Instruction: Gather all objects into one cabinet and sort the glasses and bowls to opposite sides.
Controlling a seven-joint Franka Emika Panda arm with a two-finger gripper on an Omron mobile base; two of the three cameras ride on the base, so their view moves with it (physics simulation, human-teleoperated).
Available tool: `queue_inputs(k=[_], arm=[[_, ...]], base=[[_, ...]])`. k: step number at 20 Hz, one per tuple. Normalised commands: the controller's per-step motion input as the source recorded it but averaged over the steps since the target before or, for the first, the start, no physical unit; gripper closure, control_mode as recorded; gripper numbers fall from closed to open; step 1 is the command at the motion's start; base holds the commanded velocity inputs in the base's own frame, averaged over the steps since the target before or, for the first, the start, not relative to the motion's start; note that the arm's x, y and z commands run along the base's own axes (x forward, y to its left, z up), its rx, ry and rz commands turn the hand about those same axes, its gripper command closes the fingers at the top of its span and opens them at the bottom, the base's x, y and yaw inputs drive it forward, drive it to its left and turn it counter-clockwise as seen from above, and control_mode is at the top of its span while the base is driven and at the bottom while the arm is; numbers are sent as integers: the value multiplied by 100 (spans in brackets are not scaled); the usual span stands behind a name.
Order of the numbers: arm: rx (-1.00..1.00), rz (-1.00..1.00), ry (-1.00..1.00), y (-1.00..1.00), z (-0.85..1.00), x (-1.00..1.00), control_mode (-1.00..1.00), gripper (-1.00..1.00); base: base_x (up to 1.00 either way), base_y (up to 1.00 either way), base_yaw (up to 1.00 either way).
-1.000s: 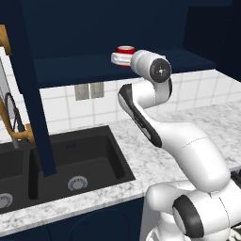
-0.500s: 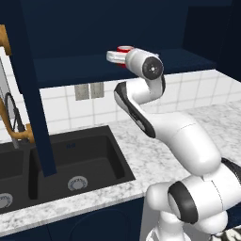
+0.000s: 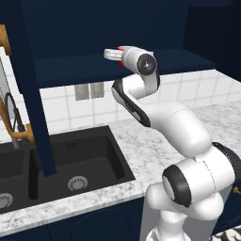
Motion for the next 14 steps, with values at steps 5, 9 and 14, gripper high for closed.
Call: queue_inputs(k=[5,9,14], arm=[[0,0,-2,0,-7,31,-100,100],[0,0,-3,0,-8,8,-100,100],[0,0,-7,0,-9,-12,-100,100]], base=[[0,0,0],[0,0,0],[0,0,0]])
